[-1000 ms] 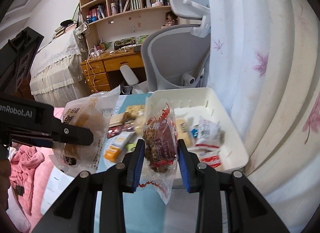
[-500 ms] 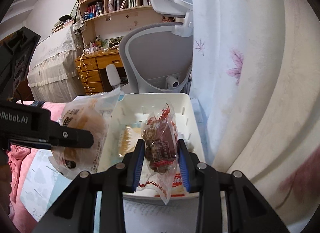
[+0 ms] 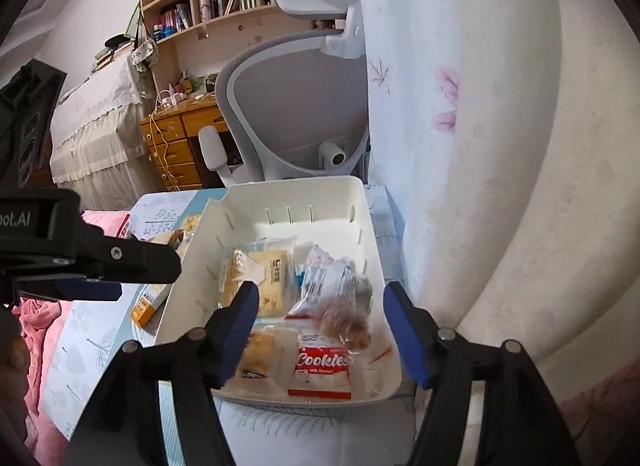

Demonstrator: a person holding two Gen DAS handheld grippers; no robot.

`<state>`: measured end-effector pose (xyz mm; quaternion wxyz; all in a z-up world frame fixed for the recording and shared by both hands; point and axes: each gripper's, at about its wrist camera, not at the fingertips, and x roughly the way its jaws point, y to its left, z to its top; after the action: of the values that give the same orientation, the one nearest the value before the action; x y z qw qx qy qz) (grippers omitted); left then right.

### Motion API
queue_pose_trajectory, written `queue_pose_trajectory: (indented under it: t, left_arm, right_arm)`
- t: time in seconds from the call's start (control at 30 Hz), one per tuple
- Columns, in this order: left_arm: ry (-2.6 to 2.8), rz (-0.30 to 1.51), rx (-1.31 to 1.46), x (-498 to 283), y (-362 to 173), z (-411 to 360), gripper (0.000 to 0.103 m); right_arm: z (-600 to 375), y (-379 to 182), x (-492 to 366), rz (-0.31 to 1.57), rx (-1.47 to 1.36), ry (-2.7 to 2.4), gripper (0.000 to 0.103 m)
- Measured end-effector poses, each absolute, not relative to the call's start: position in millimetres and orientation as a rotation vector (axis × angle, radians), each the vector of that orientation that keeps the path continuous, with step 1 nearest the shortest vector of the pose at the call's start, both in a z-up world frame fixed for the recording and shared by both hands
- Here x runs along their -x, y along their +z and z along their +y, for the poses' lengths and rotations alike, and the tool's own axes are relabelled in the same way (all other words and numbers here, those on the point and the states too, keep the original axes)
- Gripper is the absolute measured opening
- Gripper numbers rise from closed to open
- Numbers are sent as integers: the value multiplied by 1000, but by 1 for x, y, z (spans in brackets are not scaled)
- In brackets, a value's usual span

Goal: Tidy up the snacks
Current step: 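Carry the cookie pack to the tray with left tool while right drops jerky bag, then move both open tools back toward the snack pile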

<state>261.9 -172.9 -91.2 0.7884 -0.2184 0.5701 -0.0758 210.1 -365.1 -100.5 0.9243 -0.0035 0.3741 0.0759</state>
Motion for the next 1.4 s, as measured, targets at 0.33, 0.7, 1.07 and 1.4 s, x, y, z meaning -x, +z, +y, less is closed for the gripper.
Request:
queue_pose_trajectory:
  t: [0.33,0.7,1.07,1.4]
  left_arm:
    - [-124,1275,517,-242,-106,-140,94]
    - [-119,1329,486,-209,-115,-75,94]
    - [-142,1342,370,-174,-116,18,94]
    - [-130,1230,240,-162,-114,96,94]
  right_arm:
    - [-354,-118,-202,884,-83,184,65]
    - [-313,-128,-183,989,-211,137,65]
    - [-242,-152,-140,1082,-375,57,65]
    - [-177,-184,-121,1174,-539,-11,65]
